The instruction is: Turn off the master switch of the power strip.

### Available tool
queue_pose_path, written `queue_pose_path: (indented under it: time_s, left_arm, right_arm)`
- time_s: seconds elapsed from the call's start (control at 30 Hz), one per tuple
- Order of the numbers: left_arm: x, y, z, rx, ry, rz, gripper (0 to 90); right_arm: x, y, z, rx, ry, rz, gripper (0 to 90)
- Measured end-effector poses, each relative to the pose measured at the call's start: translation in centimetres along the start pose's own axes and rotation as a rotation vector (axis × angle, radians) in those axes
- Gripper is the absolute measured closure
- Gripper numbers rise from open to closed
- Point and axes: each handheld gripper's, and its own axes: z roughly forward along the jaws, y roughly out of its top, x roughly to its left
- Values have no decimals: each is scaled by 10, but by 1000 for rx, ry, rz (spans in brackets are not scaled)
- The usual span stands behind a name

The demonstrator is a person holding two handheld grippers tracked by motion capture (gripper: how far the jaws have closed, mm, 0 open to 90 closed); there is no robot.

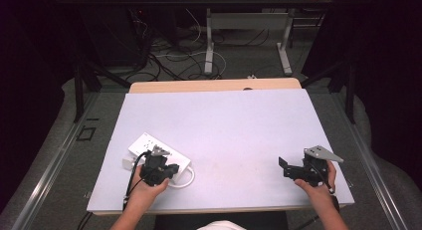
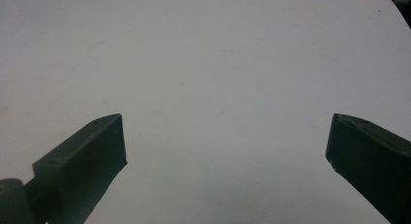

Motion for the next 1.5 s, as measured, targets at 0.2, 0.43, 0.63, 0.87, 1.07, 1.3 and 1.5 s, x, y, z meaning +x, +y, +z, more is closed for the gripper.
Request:
queue_pose_path:
  time_s: [0.2,0.43,0.63,0.87,1.07,1.3,1.5]
  left_arm:
    - [1,1,-2,-11,-1,4,813]
    - [2,1,-4,-25,3,-1,740]
    - [5,0,-6,-48,26,-11,659]
    - [7,1,-10,-60,31,-24,624]
    - [8,4,-11,-68,25,-20,559]
    - [9,10,-15,-76,53,-7,534]
    - [10,16,-20,-79,65,-8,506]
  right_arm:
    - [0,0,0,-3,4,6,3]
    - [-1,0,0,-13,10,-5,3]
    - [1,0,-1,5,6,-8,3]
    - [2,0,-1,6,6,4,3]
    - [2,-1,1,-9,6,10,3]
    - [2,-1,0,-5,10,13,3]
    - [2,-1,0,-11,6,13,3]
